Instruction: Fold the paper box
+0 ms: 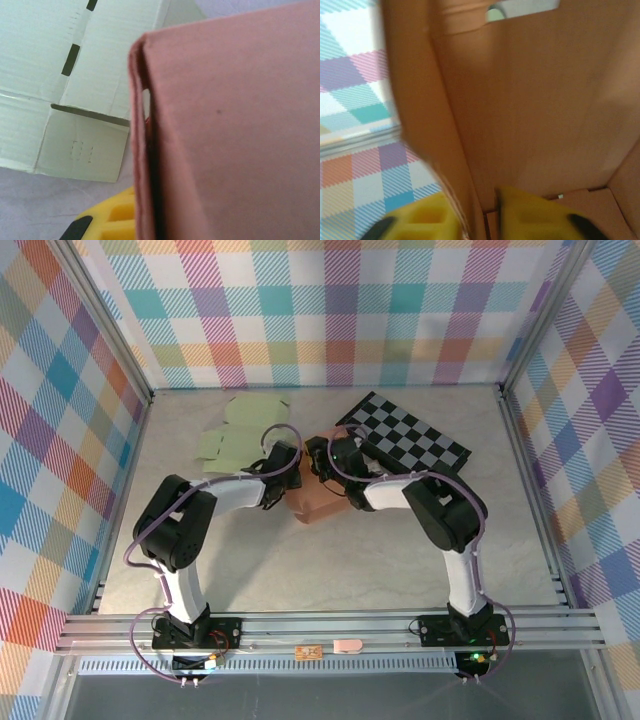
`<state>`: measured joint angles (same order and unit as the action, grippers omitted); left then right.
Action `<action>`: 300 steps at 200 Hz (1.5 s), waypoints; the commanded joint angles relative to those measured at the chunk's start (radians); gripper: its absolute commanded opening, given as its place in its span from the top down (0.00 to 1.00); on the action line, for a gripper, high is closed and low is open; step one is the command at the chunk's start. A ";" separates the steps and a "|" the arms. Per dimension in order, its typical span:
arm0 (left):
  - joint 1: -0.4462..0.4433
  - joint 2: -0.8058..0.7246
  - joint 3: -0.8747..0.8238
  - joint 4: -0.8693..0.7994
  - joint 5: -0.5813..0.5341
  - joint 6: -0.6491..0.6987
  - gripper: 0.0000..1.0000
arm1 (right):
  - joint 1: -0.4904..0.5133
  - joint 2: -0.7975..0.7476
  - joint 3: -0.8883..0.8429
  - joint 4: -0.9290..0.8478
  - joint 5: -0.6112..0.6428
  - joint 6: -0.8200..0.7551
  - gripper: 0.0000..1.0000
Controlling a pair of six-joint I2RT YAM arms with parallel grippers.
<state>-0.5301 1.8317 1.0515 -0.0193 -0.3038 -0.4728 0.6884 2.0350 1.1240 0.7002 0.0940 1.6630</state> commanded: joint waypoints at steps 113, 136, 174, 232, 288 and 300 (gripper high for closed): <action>0.053 -0.067 0.364 -0.750 0.192 -0.112 1.00 | -0.170 -0.447 0.408 -1.340 -0.018 -0.586 0.17; 0.080 -0.045 0.438 -0.874 0.293 -0.078 1.00 | -0.174 -0.430 0.494 -1.457 -0.053 -0.673 0.18; 0.081 -0.046 0.490 -0.985 0.384 -0.037 1.00 | -0.173 -0.341 0.585 -1.517 -0.212 -0.666 0.25; 0.068 -0.062 0.506 -1.005 0.394 -0.035 1.00 | -0.165 -0.171 0.801 -1.515 -0.296 -0.666 0.41; 0.055 -0.060 0.524 -0.992 0.384 -0.043 1.00 | -0.159 0.028 1.036 -1.662 -0.270 -0.732 0.43; 0.053 -0.063 0.529 -0.994 0.382 -0.044 1.00 | -0.156 0.045 1.055 -1.685 -0.236 -0.745 0.43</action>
<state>-0.4667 1.7943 1.5440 -0.9928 0.0700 -0.5262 0.5217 2.0354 2.1296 -0.8833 -0.1757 0.9668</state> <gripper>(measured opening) 0.071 0.569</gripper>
